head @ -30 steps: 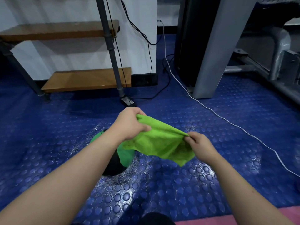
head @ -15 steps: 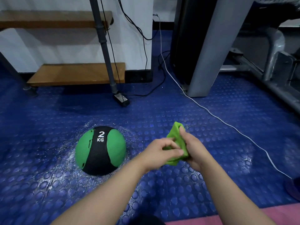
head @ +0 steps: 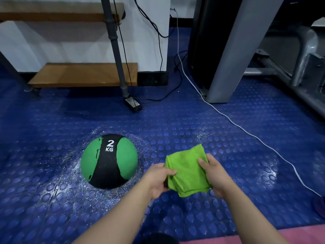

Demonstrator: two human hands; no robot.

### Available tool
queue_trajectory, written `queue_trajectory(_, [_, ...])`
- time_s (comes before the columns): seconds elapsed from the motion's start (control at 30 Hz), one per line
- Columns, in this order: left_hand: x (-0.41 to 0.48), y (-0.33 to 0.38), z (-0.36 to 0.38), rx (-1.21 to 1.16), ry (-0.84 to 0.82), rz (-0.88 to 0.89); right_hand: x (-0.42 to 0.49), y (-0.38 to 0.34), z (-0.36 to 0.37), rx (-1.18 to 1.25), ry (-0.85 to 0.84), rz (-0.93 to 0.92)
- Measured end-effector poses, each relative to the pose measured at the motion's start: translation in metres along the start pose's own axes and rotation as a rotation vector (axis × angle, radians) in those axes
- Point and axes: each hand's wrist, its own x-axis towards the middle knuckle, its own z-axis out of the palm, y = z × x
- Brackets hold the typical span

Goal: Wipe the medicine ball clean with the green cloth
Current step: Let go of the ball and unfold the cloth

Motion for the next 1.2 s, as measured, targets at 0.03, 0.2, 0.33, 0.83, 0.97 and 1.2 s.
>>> queue_trajectory(0.03, [0.005, -0.002, 0.004, 0.079, 0.080, 0.035, 0.003, 0.007, -0.003, -0.071, 0.051, 0.001])
queue_trajectory(0.2, [0.018, 0.000, 0.024, 0.183, 0.121, 0.198, 0.017, 0.024, -0.019, -0.075, 0.158, -0.007])
queue_trajectory(0.33, [0.037, -0.014, 0.017, 0.481, 0.101, 0.130, 0.027, 0.042, -0.030, -0.394, 0.226, 0.100])
queue_trajectory(0.83, [0.069, -0.087, 0.020, 1.619, -0.174, 0.234, 0.037, 0.102, -0.014, -1.385, -0.059, -0.064])
queue_trajectory(0.97, [0.074, -0.081, 0.022, 1.609, -0.200, 0.234, 0.043, 0.109, -0.022, -1.423, -0.007, -0.035])
queue_trajectory(1.2, [0.068, -0.070, 0.016, 1.756, -0.194, 0.228, 0.035, 0.125, -0.024, -1.339, 0.065, -0.007])
